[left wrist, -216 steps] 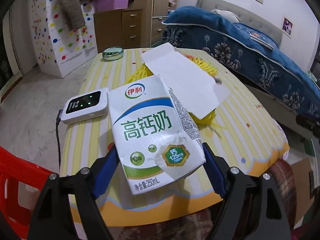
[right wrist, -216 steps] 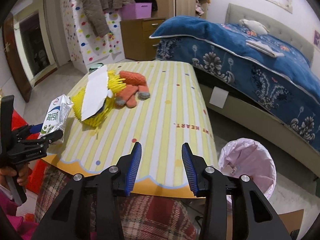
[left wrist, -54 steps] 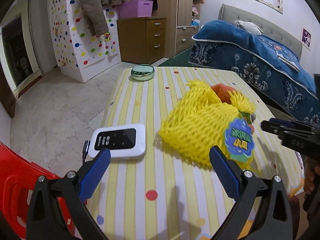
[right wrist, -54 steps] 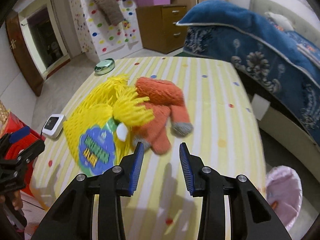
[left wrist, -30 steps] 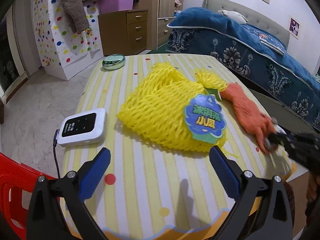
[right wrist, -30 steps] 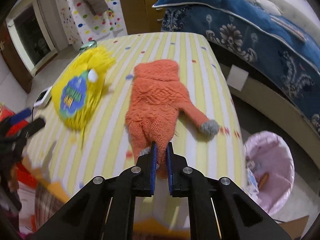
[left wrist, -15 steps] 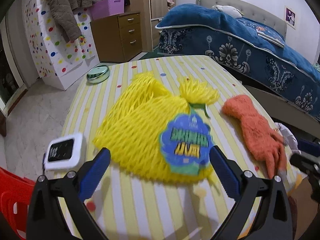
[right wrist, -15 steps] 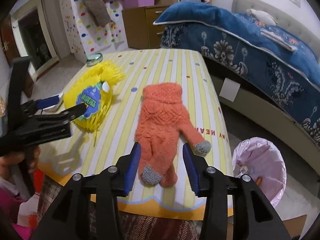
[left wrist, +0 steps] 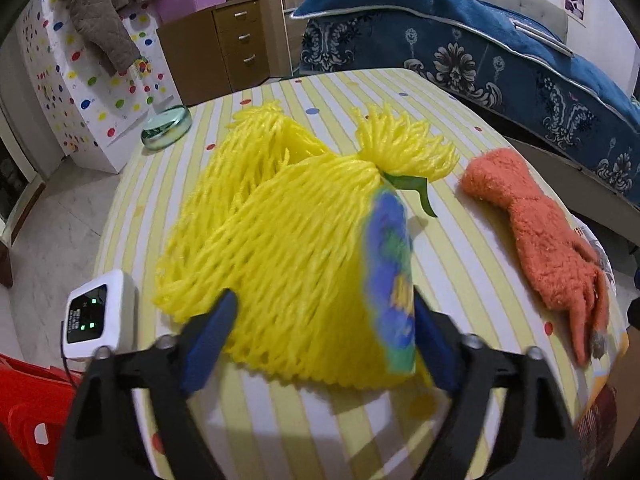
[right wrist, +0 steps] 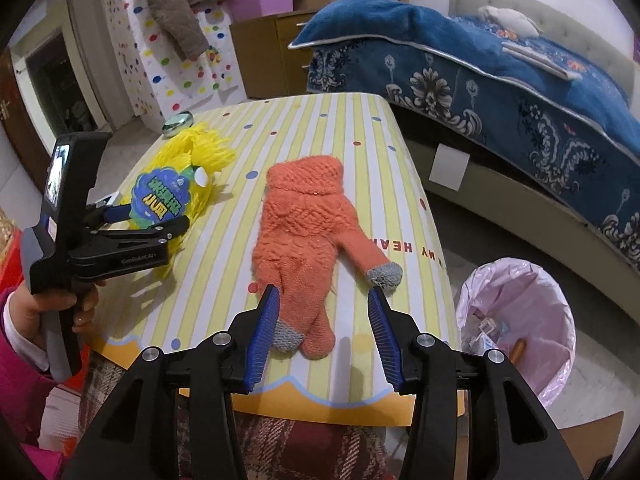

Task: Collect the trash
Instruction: 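Grasp the orange knit glove with the right gripper while the left gripper grasps the yellow foam net, then lift both items over the wastebasket and open both grippers to drop them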

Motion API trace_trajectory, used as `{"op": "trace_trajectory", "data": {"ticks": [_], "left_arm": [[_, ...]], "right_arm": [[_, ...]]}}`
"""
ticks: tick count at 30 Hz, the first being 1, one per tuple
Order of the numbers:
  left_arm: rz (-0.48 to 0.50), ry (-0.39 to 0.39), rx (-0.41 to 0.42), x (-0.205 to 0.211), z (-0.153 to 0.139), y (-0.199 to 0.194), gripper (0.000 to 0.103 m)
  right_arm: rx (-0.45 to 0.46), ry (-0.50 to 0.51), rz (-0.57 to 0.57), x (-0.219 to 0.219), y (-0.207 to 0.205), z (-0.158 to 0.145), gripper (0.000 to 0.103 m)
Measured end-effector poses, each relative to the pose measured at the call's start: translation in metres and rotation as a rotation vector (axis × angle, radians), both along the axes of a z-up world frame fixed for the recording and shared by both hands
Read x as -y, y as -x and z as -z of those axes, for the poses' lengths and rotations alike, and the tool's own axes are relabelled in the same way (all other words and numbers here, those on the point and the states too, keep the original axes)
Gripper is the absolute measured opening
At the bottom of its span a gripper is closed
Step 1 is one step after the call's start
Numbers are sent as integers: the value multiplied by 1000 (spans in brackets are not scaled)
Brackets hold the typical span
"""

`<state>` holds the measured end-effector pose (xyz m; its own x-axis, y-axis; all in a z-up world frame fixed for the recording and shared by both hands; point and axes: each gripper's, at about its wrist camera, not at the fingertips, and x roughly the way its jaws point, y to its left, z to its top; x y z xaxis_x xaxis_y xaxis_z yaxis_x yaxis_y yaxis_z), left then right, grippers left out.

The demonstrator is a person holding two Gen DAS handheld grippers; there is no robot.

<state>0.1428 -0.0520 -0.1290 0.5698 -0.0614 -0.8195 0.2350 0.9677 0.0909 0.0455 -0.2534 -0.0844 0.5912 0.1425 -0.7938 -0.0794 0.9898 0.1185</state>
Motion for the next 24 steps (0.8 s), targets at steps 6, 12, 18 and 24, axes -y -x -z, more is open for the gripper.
{"op": "trace_trajectory", "data": {"ticks": [6,12,18,24], "left_arm": [[-19,129,5,-26,-21,20,22],[40,231,99,-31,-60,61,21],[89,237,131,-15,-81,82,21],[109,236,112,-4,-78,86,21]], "right_arm": [[30,6,22,3,3,-4,64],[41,-2,35,10,-4,-3,68],[36,-2,57,18,-27,8,64],[7,-28,46,22,-53,24,47]]}}
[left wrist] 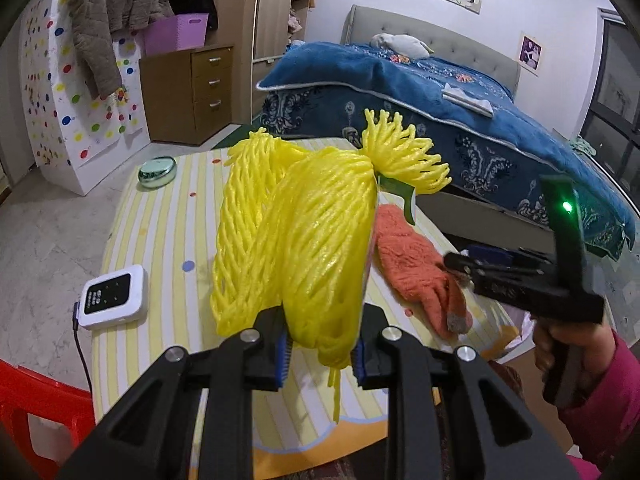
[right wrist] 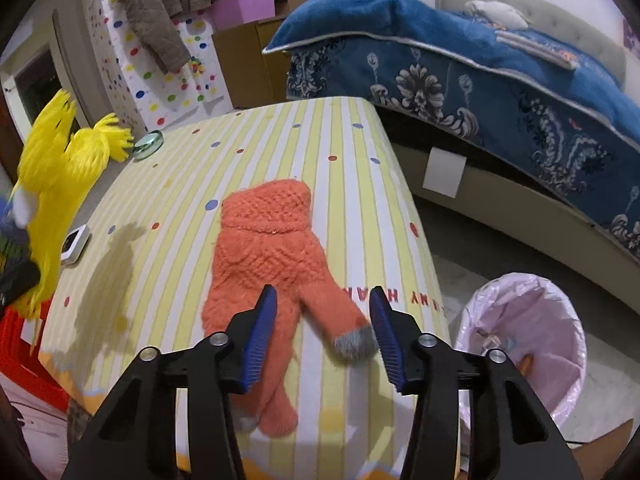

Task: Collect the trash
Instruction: 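Lift both items over the wastebasket and open both grippers to drop them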

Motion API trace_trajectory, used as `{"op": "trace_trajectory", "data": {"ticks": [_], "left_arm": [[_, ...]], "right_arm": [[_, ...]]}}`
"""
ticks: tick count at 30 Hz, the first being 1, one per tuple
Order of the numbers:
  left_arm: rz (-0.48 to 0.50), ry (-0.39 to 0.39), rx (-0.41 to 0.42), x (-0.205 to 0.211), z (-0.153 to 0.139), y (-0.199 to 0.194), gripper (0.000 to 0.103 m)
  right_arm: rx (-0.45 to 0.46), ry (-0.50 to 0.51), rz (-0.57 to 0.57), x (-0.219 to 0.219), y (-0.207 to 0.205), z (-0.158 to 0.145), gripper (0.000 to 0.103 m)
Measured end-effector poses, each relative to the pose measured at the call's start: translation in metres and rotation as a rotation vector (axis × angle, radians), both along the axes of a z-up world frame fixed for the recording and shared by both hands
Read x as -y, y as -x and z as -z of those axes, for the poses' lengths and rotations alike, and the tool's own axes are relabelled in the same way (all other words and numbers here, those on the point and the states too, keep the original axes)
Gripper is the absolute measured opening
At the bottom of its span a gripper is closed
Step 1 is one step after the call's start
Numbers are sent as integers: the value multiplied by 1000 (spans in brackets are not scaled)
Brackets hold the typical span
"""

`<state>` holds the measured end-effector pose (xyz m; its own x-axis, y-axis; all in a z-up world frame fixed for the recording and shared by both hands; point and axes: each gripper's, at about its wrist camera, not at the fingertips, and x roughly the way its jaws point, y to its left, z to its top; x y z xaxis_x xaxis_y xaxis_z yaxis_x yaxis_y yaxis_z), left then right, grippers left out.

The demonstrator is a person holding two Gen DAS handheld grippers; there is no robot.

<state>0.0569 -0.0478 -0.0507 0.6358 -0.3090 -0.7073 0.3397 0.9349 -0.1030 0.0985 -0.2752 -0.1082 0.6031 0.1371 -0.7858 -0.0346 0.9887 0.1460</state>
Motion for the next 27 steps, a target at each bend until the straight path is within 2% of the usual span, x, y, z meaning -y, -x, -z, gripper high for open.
{"op": "trace_trajectory", "data": {"ticks": [5,8,10,11,14,19,24,27], "left_arm": [[-5,-10,-23,0,7,0,21],[-15,-18,-36,0,10,-1,21],[-30,-36,-39,-2,12,-2,22],[-37,-46,-43,-3,13,-3,22],[-50,-48,-54,-6,16,-3,22],[-27,-44,-44,-3,14,-1,22],[26,-34,-27,20,10,5,22],[75,-19,-27,41,9,10,22]], "right_arm": [[-19,-23,-18,-6,-21,9,47],[-52,23,-50,-20,-33,19,46],[-37,38,-67,-25,-30,18,30],[-37,21,-78,-27,-27,16,12],[-6,23,-81,-28,-13,6,10],[97,27,-62,-11,28,-35,10],[150,75,32,19,64,-62,10],[149,41,87,41,85,-66,10]]}}
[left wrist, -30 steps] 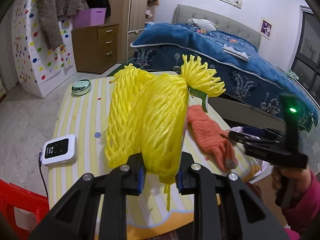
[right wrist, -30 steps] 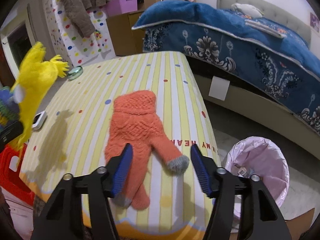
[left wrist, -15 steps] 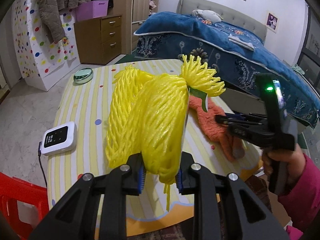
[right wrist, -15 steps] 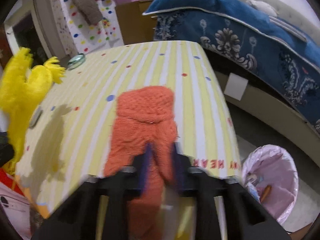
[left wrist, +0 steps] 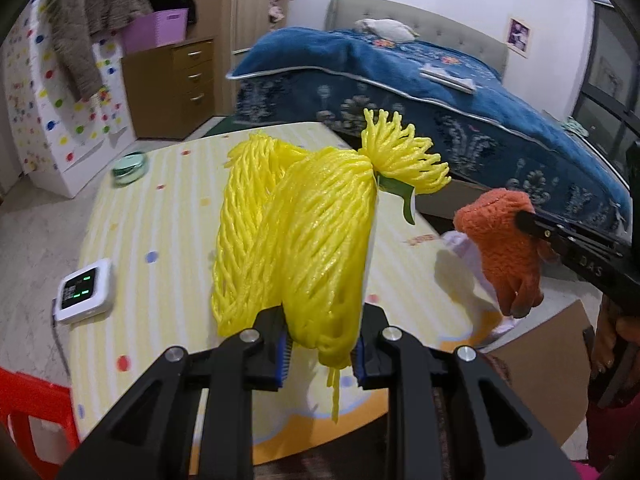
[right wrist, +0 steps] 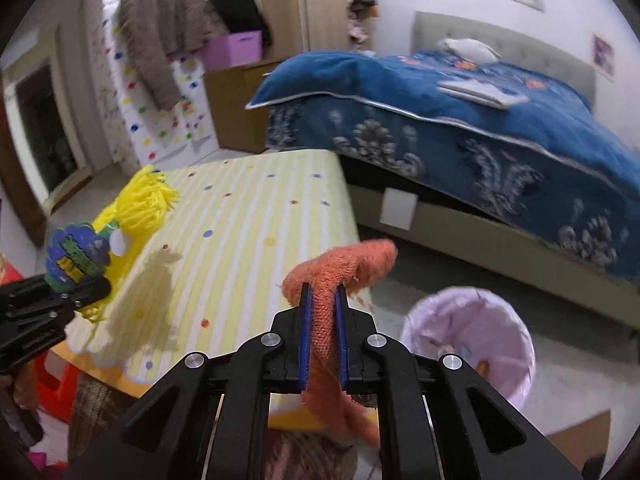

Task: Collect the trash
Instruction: 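Lift both items over the wastebasket and open both grippers to drop them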

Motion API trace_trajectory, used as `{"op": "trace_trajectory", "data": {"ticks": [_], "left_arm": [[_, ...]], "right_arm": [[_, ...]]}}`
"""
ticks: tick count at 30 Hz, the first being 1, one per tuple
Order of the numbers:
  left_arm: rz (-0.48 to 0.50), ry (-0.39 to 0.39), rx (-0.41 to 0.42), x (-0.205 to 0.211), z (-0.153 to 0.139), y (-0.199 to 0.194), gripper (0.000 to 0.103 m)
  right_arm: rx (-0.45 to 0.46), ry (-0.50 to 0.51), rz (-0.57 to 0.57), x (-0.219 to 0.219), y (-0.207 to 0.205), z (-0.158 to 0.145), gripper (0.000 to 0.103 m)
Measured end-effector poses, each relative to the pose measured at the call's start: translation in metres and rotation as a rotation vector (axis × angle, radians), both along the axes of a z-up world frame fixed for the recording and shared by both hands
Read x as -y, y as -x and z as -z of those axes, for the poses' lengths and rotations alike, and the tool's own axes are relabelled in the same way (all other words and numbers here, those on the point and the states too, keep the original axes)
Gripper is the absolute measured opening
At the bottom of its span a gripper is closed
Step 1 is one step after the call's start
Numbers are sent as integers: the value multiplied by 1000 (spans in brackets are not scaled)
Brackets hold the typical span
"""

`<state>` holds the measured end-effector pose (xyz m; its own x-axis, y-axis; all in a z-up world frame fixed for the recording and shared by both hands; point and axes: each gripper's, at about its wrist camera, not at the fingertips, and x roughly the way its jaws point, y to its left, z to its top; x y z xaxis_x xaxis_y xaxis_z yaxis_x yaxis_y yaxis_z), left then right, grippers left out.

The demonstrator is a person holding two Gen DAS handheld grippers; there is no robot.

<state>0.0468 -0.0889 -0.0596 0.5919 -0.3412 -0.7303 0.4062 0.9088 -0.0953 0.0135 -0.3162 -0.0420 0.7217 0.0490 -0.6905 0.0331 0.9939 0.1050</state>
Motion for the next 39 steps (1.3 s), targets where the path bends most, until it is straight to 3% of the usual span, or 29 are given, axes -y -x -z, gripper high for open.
{"op": "trace_trajectory", "data": {"ticks": [18,25,32,35,37,39], "left_arm": [[375,-33,-7,185,23,23,23],[427,-36,-53,235,39,15,24],[455,-37,-91,279,52,-8,25],[478,-55,-84,298,56,-18,34],[480,-58,-82,302,56,-23,52],[477,-54,-66,304,55,-28,75]], "right_arm": [[-37,-36,269,113,72,26,10],[-46,-52,356,150,75,39,11],[-47,-80,404,181,52,51,11],[-64,-94,411,193,38,61,11],[-77,-105,411,198,32,68,13],[-96,-120,400,203,24,76,18]]}}
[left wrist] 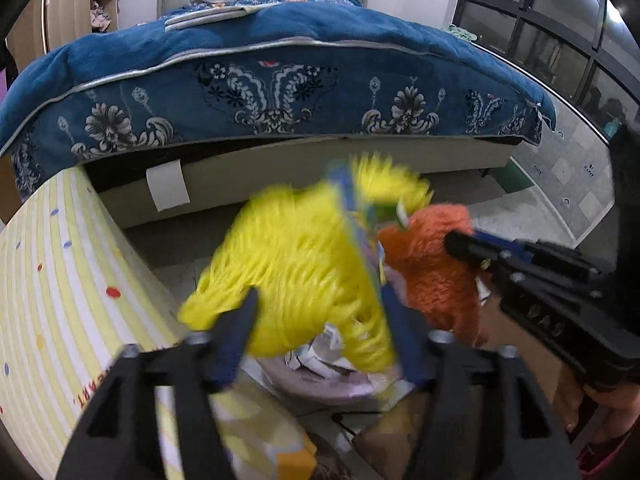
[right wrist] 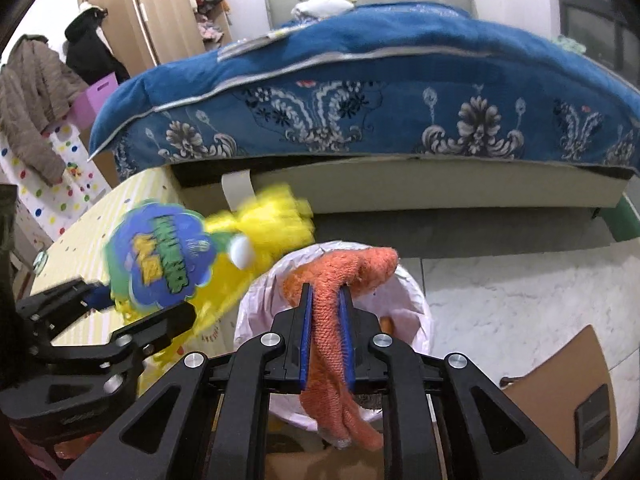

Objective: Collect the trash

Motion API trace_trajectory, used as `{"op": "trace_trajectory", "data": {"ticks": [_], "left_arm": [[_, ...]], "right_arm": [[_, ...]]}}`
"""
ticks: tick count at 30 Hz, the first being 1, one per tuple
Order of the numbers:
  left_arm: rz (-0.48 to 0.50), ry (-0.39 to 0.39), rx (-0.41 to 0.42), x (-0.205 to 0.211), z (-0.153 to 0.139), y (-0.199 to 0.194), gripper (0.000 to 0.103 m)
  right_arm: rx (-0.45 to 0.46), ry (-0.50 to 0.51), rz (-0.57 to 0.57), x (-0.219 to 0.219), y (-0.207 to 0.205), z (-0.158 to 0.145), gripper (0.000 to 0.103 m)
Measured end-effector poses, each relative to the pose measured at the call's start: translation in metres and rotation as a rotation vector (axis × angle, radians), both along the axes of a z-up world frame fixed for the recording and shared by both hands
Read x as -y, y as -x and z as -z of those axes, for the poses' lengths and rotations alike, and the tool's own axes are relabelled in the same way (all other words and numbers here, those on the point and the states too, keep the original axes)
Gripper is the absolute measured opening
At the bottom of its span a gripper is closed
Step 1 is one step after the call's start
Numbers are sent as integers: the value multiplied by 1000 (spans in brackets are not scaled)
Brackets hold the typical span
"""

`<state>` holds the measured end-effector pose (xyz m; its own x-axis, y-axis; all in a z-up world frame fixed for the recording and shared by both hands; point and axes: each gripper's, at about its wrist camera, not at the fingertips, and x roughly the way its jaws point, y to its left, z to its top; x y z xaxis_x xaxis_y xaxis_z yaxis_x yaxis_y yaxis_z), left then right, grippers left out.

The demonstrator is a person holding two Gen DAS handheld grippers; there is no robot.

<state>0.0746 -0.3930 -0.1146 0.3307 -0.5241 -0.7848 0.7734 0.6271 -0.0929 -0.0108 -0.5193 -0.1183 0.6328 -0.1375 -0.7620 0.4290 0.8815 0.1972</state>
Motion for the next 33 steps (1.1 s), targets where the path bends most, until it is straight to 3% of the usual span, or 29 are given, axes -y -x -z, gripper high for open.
{"op": "trace_trajectory", "data": {"ticks": [1,3,6,15,23,33], "left_arm": [[-14,0,21,-1,-1,-2,79],[-39,-6,53,-5,-2,-2,83],[-65,-19,65,-18,-5,-3,85],[-166,34,103,-86,-39,19,96],[-228,31,171,-141,-69,44,96],[-449,-8,162,-238,-104,57,96]], "right_arm": [[-19,-11,-11,2,-5,5,23],[-48,-41,-24,6,-8,12,48],[-52,-27,-5,5,0,5,64],[8,15,-3,-26,39,-37,81],[60,95,-49,-73,56,-81,90],[111,154,-307,-180,50,-132,94]]}}
